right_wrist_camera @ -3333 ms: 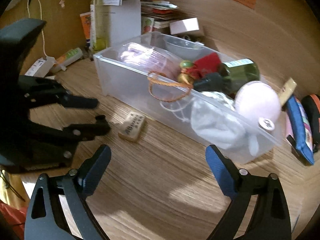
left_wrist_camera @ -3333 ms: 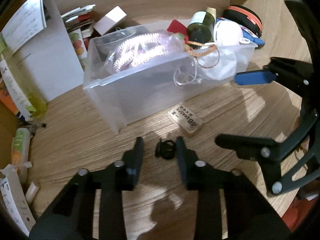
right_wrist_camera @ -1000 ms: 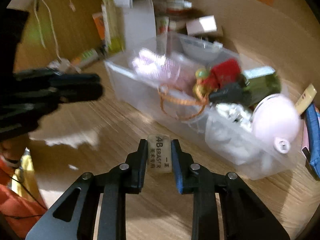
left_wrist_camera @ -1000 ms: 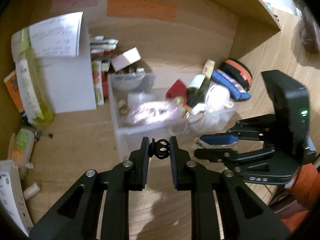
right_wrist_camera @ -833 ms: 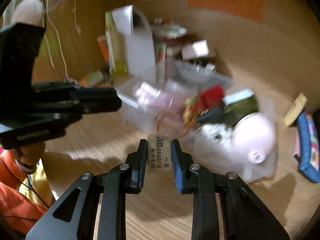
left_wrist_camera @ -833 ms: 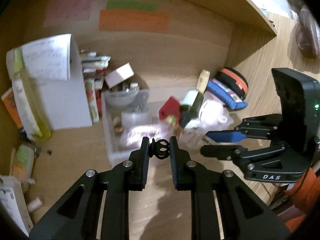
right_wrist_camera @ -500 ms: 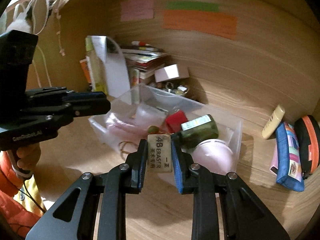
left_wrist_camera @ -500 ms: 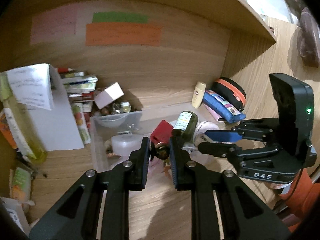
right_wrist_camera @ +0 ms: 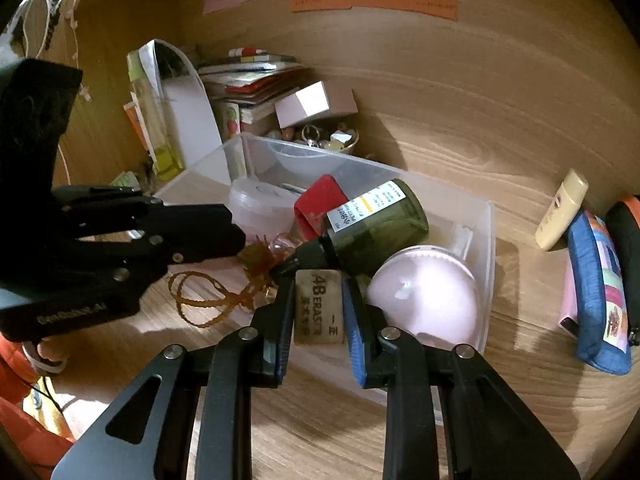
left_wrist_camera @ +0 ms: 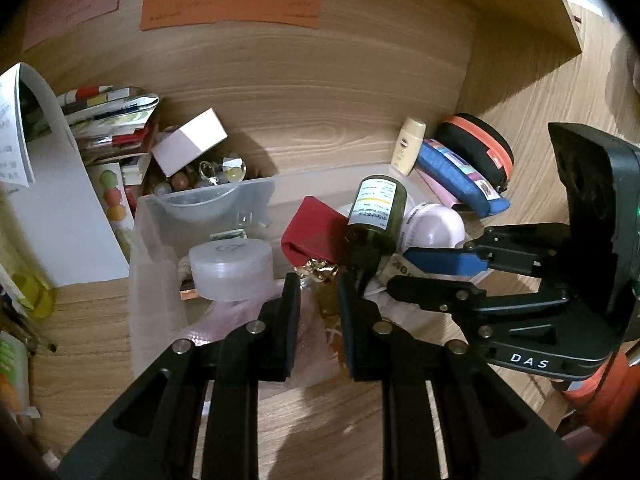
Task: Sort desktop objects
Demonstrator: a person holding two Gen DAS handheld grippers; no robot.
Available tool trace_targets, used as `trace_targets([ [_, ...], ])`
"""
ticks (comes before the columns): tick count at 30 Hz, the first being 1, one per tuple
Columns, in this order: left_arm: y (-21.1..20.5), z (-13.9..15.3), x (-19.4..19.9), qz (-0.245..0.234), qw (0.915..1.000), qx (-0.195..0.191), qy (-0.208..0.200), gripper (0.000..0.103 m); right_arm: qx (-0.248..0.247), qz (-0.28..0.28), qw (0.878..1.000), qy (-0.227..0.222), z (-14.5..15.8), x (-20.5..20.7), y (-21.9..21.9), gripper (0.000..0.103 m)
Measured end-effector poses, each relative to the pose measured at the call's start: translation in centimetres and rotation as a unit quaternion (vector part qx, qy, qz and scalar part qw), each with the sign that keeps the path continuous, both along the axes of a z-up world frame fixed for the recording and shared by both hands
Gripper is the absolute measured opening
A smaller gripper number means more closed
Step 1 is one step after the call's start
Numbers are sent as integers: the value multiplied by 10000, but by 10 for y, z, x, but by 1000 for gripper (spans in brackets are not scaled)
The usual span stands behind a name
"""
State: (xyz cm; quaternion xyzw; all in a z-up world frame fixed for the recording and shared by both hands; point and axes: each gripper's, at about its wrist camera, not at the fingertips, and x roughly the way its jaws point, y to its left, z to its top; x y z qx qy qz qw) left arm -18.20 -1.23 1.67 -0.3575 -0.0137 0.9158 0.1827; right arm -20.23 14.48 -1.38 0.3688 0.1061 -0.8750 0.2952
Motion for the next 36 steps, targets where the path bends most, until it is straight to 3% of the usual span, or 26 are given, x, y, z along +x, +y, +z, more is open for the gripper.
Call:
trace_targets([
  [5, -2, 11, 16, -113, 9999, 58, 81, 19, 12, 25, 9999, 97, 8, 6, -1, 22],
  [9, 1, 14, 35, -231, 9997, -11, 113, 31, 103, -57, 9995, 297, 15, 13, 0, 36],
  [12, 6, 14, 50, -321, 9994, -89, 116, 34, 85, -174, 9992, 348, 19, 18, 5, 37],
  [16, 20, 11, 64, -500, 9987, -101, 86, 47, 37, -339, 9986, 404, 25, 30, 21, 38],
  [19, 37, 4, 71, -724, 9973, -113, -11, 51, 29, -541, 9975, 462, 28, 40, 36, 46],
  [23, 72, -14, 82, -1172, 9924, -229, -289, 52, -2, -964, 9938, 551, 29, 63, 72, 60],
  [27, 108, -36, 96, -1624, 9837, -412, -647, 52, 36, -1332, 9899, 487, 23, 82, 105, 65],
  [36, 152, -51, 126, -2031, 9755, -458, -713, 51, 254, -1572, 9868, 279, 1, 109, 137, 67],
])
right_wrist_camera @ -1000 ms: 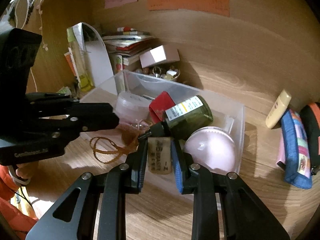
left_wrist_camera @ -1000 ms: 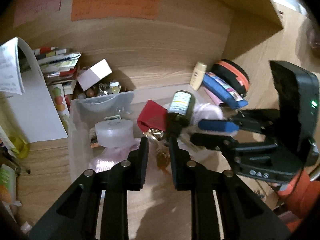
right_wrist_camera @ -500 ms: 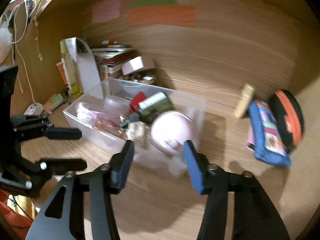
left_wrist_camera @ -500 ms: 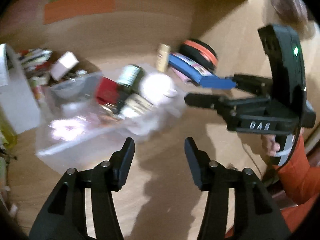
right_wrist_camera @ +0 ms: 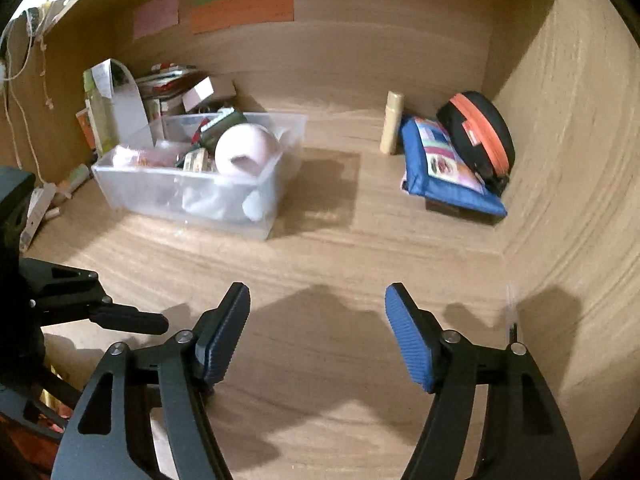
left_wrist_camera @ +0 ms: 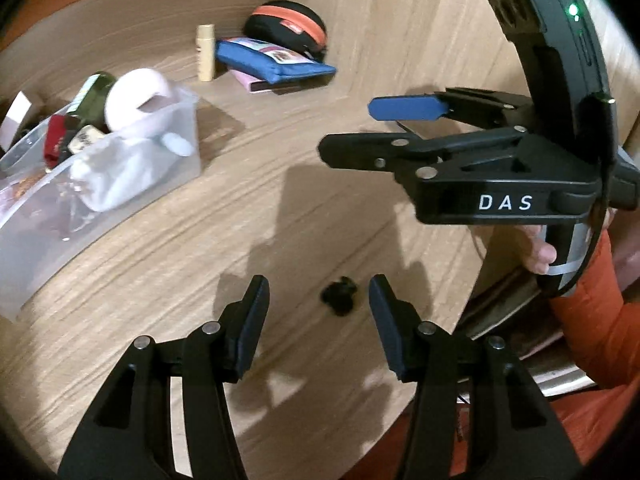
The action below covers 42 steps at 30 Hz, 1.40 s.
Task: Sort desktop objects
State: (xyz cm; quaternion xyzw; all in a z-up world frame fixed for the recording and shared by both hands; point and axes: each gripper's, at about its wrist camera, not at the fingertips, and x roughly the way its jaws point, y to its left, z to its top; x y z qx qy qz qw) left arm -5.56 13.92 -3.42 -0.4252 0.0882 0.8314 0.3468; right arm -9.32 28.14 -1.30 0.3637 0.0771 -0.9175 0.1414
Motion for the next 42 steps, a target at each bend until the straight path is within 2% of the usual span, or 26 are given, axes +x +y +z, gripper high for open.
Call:
trace_targets([
  [1, 3, -2, 1, 10, 10000, -18, 17, 48, 0, 3, 10000, 8, -1, 3, 1, 67],
  [3, 9, -6, 0, 23, 10000, -73, -12, 36, -33, 30, 10000, 28, -1, 7, 2, 67],
  [4, 12, -9, -1, 31, 9999, -96, -47, 20, -46, 43, 10000, 34, -1, 9, 2, 67],
  [5, 13, -13, -2, 47, 9999, -114, -74, 18, -67, 61, 9999, 46, 0, 10, 2, 67],
  [8, 11, -15, -2, 140, 9998, -137, 92, 18, -77, 100, 9999, 81, 0, 11, 0, 67],
  [10, 6, -13, -4, 160, 9998, -69, 55, 18, -98, 139, 9998, 73, 0, 10, -2, 67],
  [16, -30, 10, -24, 707, 9971, 108, 248, 18, -137, 308, 9994, 45, -1, -4, -17, 67],
  [22, -81, 48, -57, 1455, 9870, 325, 595, 18, -278, 561, 9980, 56, 7, -29, -39, 67],
  [27, -113, 69, -80, 1788, 9784, 468, 926, 18, -272, 762, 9967, 113, 13, -43, -57, 67],
  [32, -124, 55, -108, 2035, 9756, 306, 770, 18, -362, 876, 9955, 80, 13, -55, -70, 67],
  [36, -124, 44, -112, 2046, 9762, 272, 665, 18, -378, 926, 9950, 65, 13, -58, -76, 67],
  [37, -124, 45, -110, 2027, 9763, 279, 700, 20, -375, 932, 9949, 82, 14, -57, -77, 67],
  [39, -124, 49, -103, 2045, 9749, 282, 832, 29, -353, 914, 9951, 123, 15, -57, -80, 67],
  [41, -126, 54, -95, 2082, 9728, 338, 962, 43, -372, 911, 9950, 154, 16, -56, -82, 67],
  [42, -128, 57, -90, 2124, 9710, 374, 1037, 46, -400, 922, 9948, 147, 17, -56, -84, 67],
])
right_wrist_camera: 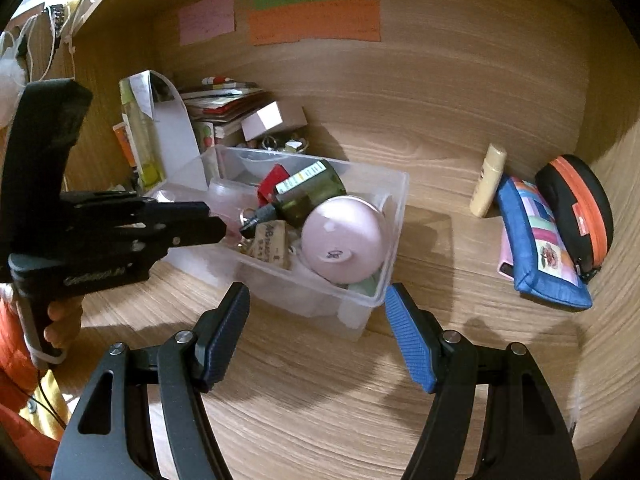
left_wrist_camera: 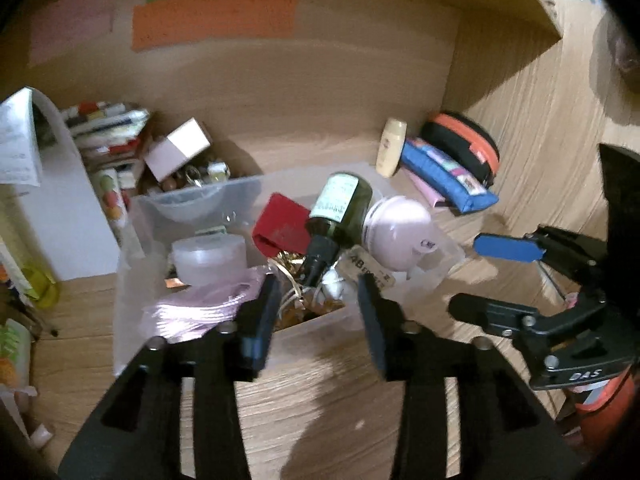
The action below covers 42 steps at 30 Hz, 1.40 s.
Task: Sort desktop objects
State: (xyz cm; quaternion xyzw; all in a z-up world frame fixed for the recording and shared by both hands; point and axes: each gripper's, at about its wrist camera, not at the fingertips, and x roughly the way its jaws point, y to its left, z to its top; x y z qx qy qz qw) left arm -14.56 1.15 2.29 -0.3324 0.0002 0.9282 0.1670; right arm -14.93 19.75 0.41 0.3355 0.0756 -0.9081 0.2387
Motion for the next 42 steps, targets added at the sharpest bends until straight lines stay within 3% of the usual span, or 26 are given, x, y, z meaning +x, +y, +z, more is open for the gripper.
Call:
trace_targets([
  [4, -6, 12, 19, 231, 9992, -49, 314, 57, -185, 44, 9998, 39, 5, 5, -5, 67],
  [7, -13, 20, 34, 395, 9980, 22, 500, 79, -259, 2, 9995, 178, 12, 12, -10, 67],
  [10, -21, 25, 51, 639, 9953, 79, 727, 91, -293, -52, 9991, 302, 16, 21, -14, 78],
  [19, -26, 18, 86, 1355, 9865, -173, 900, 97, -316, -251, 9969, 674, 18, 57, -15, 101],
  [25, -20, 11, 107, 1476, 9836, -307, 990, 100, -247, -449, 9961, 723, 9, 72, -10, 102],
  [31, -17, 3, 121, 1576, 9816, -298, 1037, 100, -708, -471, 9943, 640, 6, 90, 4, 102],
  [42, -13, -8, 122, 1523, 9837, -246, 921, 100, -483, -598, 9948, 665, -4, 104, 0, 103],
])
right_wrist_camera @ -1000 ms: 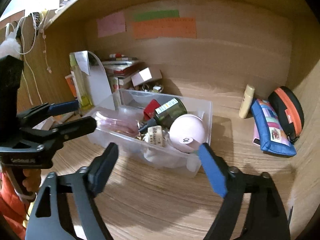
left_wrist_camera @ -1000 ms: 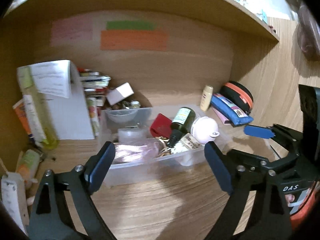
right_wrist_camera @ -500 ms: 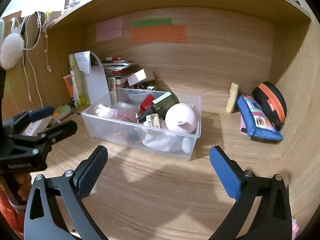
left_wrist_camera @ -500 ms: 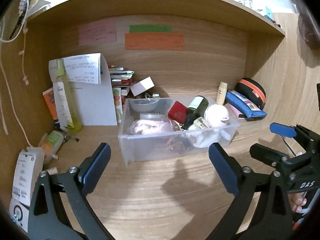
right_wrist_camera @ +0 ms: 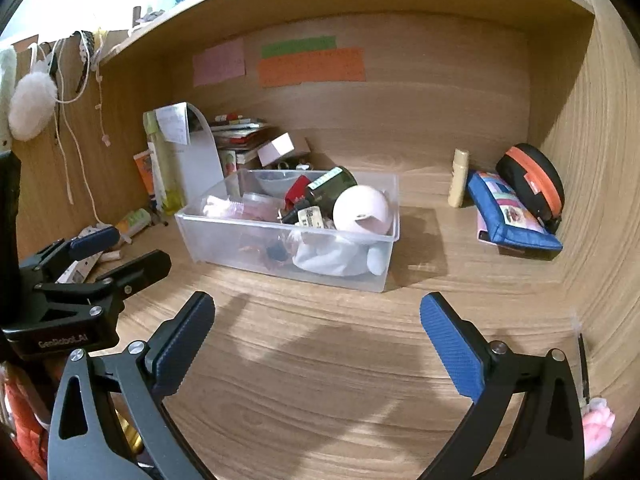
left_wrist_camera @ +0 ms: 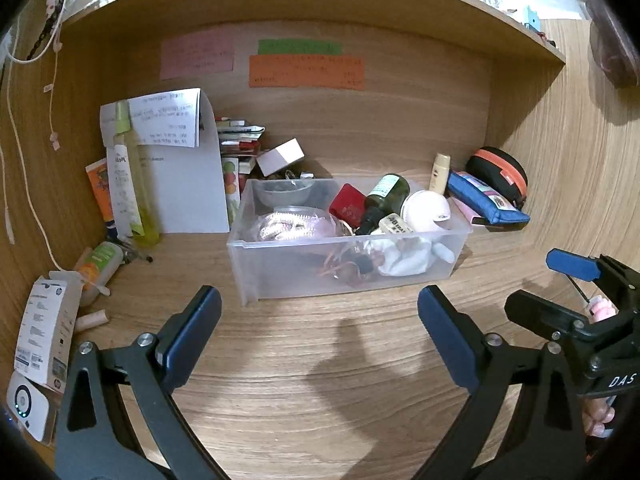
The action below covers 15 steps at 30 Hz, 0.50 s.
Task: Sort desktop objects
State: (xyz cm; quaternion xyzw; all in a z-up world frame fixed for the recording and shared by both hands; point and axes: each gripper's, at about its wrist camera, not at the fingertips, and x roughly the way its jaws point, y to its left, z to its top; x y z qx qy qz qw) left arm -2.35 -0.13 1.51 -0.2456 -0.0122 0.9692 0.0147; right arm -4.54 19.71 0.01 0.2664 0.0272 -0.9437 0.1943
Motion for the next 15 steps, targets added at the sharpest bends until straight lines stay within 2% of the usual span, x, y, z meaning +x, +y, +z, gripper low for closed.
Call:
trace_targets([
  [15, -8, -6, -3, 86, 9999, 58, -56, 100, -366, 40, 9990, -267, -5, -13, 12, 103],
])
